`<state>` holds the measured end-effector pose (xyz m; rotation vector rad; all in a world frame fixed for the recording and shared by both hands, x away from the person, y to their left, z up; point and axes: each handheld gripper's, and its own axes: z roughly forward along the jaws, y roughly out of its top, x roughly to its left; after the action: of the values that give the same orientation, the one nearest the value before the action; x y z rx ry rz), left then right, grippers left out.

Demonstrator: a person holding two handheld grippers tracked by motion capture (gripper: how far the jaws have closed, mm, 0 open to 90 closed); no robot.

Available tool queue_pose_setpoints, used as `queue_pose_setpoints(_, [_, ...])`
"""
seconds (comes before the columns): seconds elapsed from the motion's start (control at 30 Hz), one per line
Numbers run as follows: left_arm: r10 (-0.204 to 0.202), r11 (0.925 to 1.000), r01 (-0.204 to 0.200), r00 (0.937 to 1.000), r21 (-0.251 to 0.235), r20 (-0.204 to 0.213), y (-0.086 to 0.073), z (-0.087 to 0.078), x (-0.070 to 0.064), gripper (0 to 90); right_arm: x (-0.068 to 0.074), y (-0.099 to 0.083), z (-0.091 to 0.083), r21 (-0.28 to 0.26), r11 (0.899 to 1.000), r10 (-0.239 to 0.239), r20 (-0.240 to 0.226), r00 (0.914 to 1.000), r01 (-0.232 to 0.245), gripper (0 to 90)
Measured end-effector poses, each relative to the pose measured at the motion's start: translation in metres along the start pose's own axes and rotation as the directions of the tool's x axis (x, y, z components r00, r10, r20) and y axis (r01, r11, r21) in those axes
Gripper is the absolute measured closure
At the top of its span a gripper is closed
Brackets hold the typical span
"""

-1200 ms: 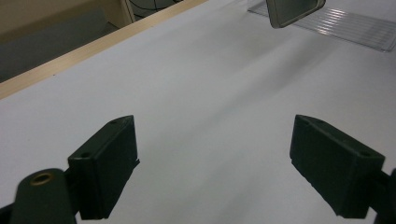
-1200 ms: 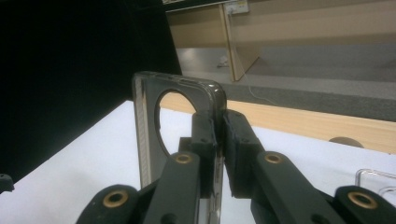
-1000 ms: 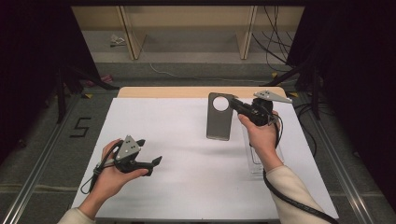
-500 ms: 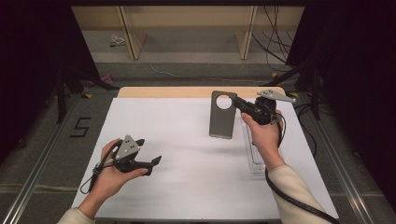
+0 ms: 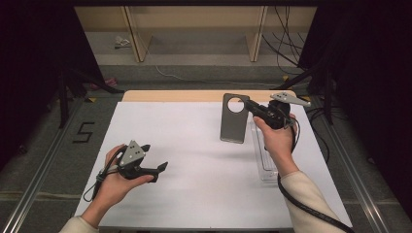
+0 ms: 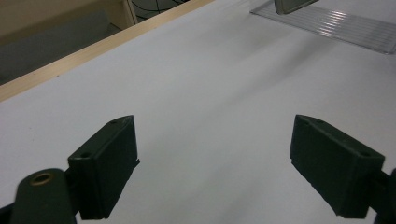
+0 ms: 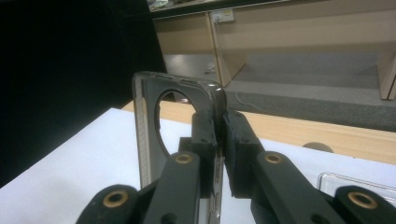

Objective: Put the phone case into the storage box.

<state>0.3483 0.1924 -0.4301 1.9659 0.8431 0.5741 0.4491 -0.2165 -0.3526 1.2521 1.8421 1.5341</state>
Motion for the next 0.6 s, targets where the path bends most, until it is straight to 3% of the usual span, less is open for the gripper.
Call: queue_pose_setpoints(0.6, [-0.001,1.0,0.001,1.0,-0.001,-0.002,0.0001,-0.0003,0.0004,14.7,-0.0076,0.0046,-0.0055,-0.016,1.0,0.004,0.019,0.9998,-0.004,83.5])
